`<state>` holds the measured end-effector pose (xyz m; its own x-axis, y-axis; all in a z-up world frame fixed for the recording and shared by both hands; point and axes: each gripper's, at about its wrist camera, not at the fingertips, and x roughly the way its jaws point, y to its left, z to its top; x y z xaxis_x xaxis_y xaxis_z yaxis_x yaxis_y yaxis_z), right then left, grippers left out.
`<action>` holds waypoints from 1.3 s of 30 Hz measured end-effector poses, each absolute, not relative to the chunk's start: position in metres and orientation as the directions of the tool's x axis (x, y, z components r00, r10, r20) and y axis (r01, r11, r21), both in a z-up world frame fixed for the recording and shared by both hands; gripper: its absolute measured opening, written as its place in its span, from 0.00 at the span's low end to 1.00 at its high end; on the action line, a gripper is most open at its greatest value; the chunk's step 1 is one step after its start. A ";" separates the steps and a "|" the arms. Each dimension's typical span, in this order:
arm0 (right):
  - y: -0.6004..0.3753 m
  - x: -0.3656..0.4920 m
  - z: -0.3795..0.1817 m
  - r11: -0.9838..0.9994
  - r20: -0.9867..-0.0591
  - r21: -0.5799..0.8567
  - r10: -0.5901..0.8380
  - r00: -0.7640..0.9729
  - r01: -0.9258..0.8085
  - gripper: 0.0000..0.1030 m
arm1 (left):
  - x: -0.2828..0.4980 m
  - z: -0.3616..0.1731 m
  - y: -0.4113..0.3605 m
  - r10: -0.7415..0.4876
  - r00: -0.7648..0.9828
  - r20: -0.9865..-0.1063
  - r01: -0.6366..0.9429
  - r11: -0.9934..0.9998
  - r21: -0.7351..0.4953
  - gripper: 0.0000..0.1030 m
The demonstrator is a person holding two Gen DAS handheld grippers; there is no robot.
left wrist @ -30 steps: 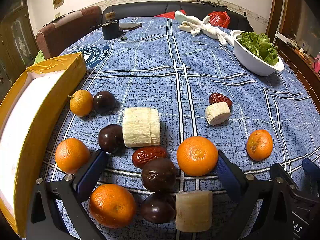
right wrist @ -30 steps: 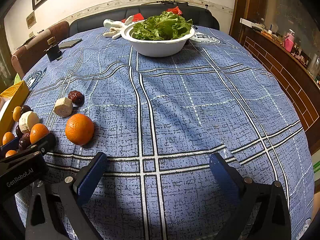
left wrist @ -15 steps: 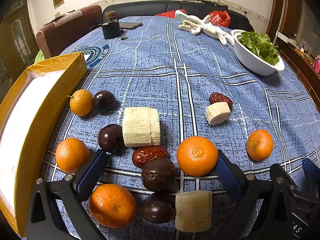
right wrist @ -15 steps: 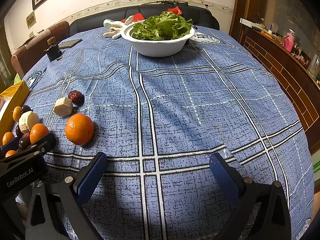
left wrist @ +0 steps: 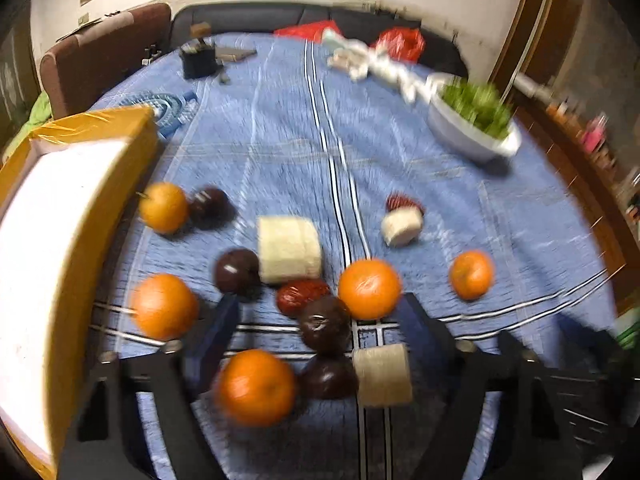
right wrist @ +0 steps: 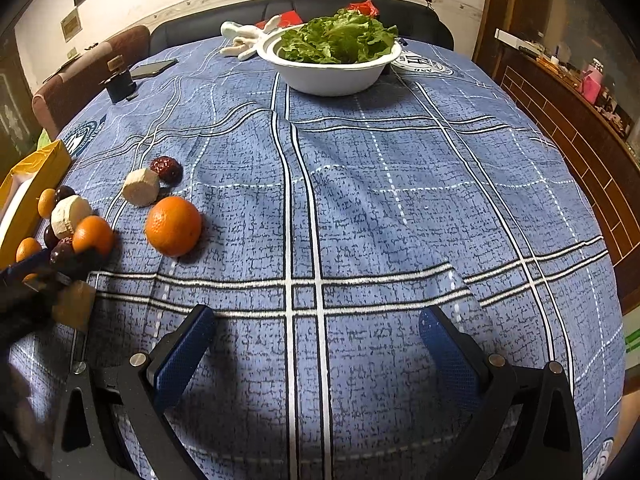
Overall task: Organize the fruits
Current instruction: 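Grasp an orange with the left tool while the right tool grasps a white yam chunk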
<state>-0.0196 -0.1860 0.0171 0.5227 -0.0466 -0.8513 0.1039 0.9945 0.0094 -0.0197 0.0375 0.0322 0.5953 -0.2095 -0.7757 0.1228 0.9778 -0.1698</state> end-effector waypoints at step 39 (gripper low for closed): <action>-0.093 -0.015 0.026 0.872 -0.733 0.398 0.488 0.474 -0.283 0.46 | -0.065 0.055 0.102 -0.290 0.625 -0.725 0.302 0.946 -0.119 0.44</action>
